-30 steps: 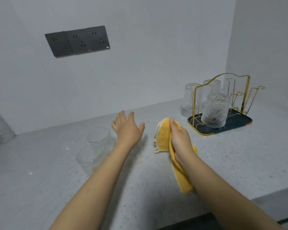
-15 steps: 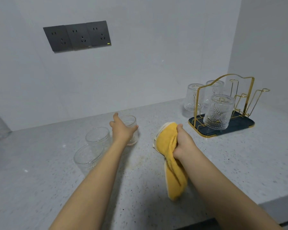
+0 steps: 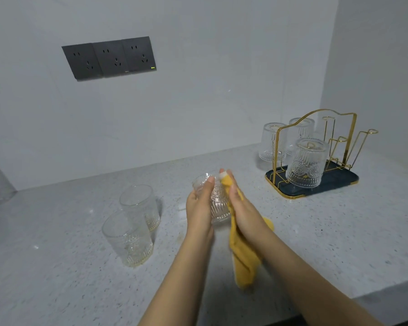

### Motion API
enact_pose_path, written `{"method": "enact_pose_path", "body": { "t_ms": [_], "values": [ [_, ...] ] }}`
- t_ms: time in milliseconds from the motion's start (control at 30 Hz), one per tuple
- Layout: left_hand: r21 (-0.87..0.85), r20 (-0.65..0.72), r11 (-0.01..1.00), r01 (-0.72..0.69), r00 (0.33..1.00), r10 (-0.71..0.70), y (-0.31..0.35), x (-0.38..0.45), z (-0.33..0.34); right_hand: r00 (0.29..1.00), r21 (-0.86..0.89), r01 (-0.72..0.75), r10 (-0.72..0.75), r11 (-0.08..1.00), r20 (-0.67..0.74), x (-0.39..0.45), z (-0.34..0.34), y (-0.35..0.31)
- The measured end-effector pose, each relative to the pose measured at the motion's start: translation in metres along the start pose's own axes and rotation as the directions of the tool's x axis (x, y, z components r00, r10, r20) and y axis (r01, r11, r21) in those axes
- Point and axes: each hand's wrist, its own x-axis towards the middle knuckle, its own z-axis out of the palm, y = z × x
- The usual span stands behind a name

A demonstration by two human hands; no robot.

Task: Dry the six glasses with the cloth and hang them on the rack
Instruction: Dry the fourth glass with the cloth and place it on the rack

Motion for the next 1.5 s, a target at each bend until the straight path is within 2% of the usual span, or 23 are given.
{"method": "enact_pose_path", "body": {
  "t_ms": [100, 167, 233, 300, 333, 367, 467, 533, 567, 633, 667, 700, 733, 767, 833, 900, 967, 1033, 1133, 1233, 1300, 1400, 1500],
  "values": [
    [0.100, 0.052, 0.995, -0.020, 0.999, 0.015, -0.001, 0.007, -0.001, 0.981, -0.224, 0.189, -0.172, 0.956, 0.095, 0.005, 0.004, 0.016],
    [0.125, 0.066, 0.991, -0.042, 0.997, 0.034, -0.002, 0.011, -0.002, 0.982, -0.165, 0.185, -0.176, 0.969, 0.069, 0.016, 0.003, 0.020],
    [0.132, 0.072, 0.990, -0.043, 0.997, 0.034, -0.004, 0.011, -0.002, 1.000, 0.034, 0.016, -0.015, 0.999, -0.018, 0.031, 0.003, 0.022],
    [0.137, 0.068, 0.990, -0.044, 0.997, 0.035, -0.009, 0.012, -0.003, 0.971, 0.198, -0.218, 0.232, 0.956, -0.050, 0.043, 0.000, 0.027],
    [0.133, 0.059, 0.990, -0.051, 0.997, 0.044, -0.010, 0.013, -0.004, 0.962, 0.200, -0.251, 0.266, 0.947, -0.053, 0.042, 0.001, 0.029],
    [0.110, 0.035, 0.993, -0.043, 0.999, 0.040, -0.010, 0.015, -0.006, 0.976, 0.149, -0.203, 0.212, 0.968, -0.041, 0.036, 0.005, 0.029],
    [0.047, 0.018, 0.999, -0.013, 1.000, 0.012, -0.003, 0.020, -0.010, 0.987, -0.152, 0.158, -0.151, 0.976, 0.059, 0.014, 0.019, 0.022],
    [0.084, 0.031, 0.996, -0.038, 0.999, 0.035, -0.005, 0.020, -0.009, 0.982, -0.126, 0.190, -0.188, 0.974, 0.032, 0.019, 0.017, 0.029],
    [0.101, 0.031, 0.993, -0.060, 0.998, 0.058, -0.007, 0.017, -0.006, 0.995, -0.023, 0.093, -0.094, 0.995, -0.042, 0.028, 0.014, 0.035],
    [0.137, 0.055, 0.989, -0.054, 0.997, 0.047, -0.013, 0.014, -0.002, 0.966, 0.203, -0.220, 0.243, 0.954, -0.094, 0.044, 0.003, 0.043],
    [0.144, 0.061, 0.988, -0.053, 0.997, 0.045, -0.014, 0.014, -0.001, 0.933, 0.251, -0.321, 0.351, 0.913, -0.083, 0.046, 0.000, 0.043],
    [0.131, 0.064, 0.990, -0.048, 0.997, 0.040, -0.014, 0.012, -0.001, 0.931, 0.224, -0.327, 0.353, 0.918, -0.088, 0.043, 0.001, 0.043],
    [0.096, 0.056, 0.995, -0.037, 0.998, 0.032, -0.013, 0.012, -0.001, 0.961, 0.160, -0.240, 0.258, 0.957, -0.102, 0.036, 0.004, 0.041],
    [0.056, 0.050, 0.998, -0.014, 0.999, 0.011, -0.011, 0.015, -0.003, 0.993, 0.024, -0.068, 0.070, 0.997, -0.090, 0.026, 0.007, 0.039],
    [0.024, 0.042, 1.000, 0.010, 0.999, -0.011, -0.008, 0.017, -0.007, 0.967, -0.239, 0.249, -0.254, 0.938, 0.010, 0.014, 0.014, 0.033],
    [0.038, 0.048, 0.999, 0.008, 0.999, -0.010, -0.008, 0.015, -0.007, 0.951, -0.249, 0.308, -0.308, 0.918, 0.040, 0.016, 0.016, 0.034],
    [0.057, 0.084, 0.998, 0.005, 0.996, -0.010, -0.009, 0.012, -0.005, 0.993, 0.034, 0.032, -0.028, 0.999, -0.110, 0.027, 0.010, 0.035],
    [0.069, 0.118, 0.998, 0.008, 0.993, -0.016, -0.011, 0.009, -0.002, 0.916, 0.357, -0.330, 0.388, 0.874, -0.103, 0.038, 0.002, 0.036],
    [0.042, 0.130, 0.999, 0.024, 0.991, -0.029, -0.012, 0.009, -0.001, 0.875, 0.455, -0.411, 0.482, 0.790, -0.046, 0.036, -0.004, 0.041],
    [0.099, 0.147, 0.995, -0.013, 0.989, -0.002, -0.009, 0.009, -0.002, 0.886, 0.433, -0.383, 0.456, 0.816, -0.076, 0.031, -0.001, 0.039],
    [0.194, 0.124, 0.978, -0.079, 0.991, 0.055, -0.008, 0.010, -0.002, 0.909, 0.327, -0.332, 0.392, 0.885, -0.139, 0.027, -0.001, 0.034],
    [0.312, 0.078, 0.935, -0.167, 0.986, 0.150, -0.010, 0.007, 0.000, 0.956, 0.159, -0.157, 0.190, 0.975, -0.222, 0.020, 0.001, 0.024],
    [0.360, 0.141, 0.918, -0.169, 0.982, 0.125, -0.018, 0.003, 0.004, 0.978, 0.070, -0.034, 0.048, 0.997, -0.203, 0.017, 0.003, 0.024]
  ]
}}
